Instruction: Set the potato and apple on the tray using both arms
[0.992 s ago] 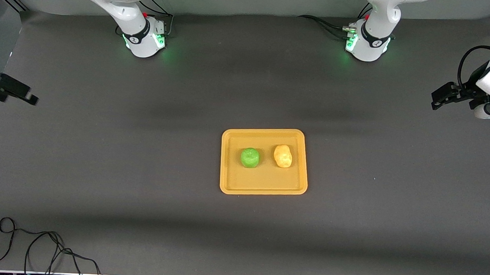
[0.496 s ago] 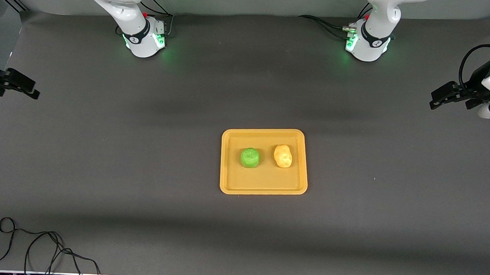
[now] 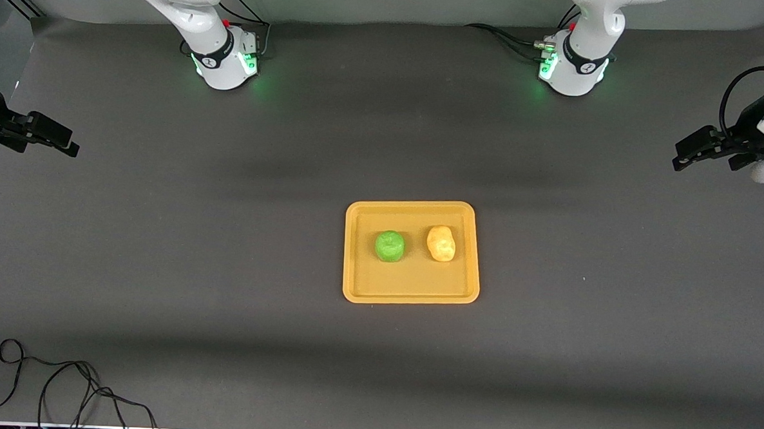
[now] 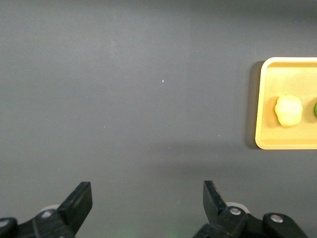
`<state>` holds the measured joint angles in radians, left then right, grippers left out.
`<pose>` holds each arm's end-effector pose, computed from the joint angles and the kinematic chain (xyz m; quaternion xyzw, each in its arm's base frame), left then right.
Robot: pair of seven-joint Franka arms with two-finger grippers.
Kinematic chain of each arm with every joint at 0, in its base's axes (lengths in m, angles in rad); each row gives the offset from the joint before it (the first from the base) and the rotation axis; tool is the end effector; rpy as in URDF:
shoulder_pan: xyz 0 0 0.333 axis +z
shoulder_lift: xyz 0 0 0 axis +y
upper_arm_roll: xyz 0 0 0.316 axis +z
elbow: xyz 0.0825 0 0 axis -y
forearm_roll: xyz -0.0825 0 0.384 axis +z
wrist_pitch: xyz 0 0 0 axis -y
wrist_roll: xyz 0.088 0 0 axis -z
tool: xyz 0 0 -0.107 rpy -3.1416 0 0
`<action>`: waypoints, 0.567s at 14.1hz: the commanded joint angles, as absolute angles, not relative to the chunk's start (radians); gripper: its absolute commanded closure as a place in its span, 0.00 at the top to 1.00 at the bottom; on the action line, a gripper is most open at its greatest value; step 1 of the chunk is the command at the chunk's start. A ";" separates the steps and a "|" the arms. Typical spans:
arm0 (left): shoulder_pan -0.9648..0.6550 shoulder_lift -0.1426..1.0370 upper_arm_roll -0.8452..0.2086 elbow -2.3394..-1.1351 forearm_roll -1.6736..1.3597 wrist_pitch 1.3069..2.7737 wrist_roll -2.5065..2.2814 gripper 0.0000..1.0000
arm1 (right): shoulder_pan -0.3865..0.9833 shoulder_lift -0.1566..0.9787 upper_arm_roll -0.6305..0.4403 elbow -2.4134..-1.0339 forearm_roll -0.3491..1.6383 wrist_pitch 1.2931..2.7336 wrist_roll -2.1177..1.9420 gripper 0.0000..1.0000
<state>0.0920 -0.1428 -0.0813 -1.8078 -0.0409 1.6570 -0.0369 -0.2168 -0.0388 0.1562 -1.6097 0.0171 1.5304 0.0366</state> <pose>0.5141 -0.0012 0.5956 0.9995 0.0261 -0.0044 0.0145 0.5372 -0.0290 0.6237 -0.9986 0.0485 0.0204 0.0058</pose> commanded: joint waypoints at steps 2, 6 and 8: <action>0.092 -0.149 -0.086 -1.799 -0.048 1.641 -0.025 1.00 | -0.232 -0.055 0.163 -1.611 0.035 1.532 0.017 0.99; 0.091 -0.149 -0.086 -1.804 -0.046 1.646 -0.031 1.00 | -0.230 -0.058 0.163 -1.614 0.035 1.534 0.017 0.99; 0.091 -0.149 -0.087 -1.804 -0.046 1.649 -0.040 1.00 | -0.229 -0.058 0.163 -1.614 0.035 1.536 0.017 0.99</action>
<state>0.0919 -0.1427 -0.0848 -1.8079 -0.0409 1.6563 -0.0369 -0.2174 -0.0431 0.1562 -1.6086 0.0183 1.5308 0.0363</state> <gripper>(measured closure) 0.000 0.004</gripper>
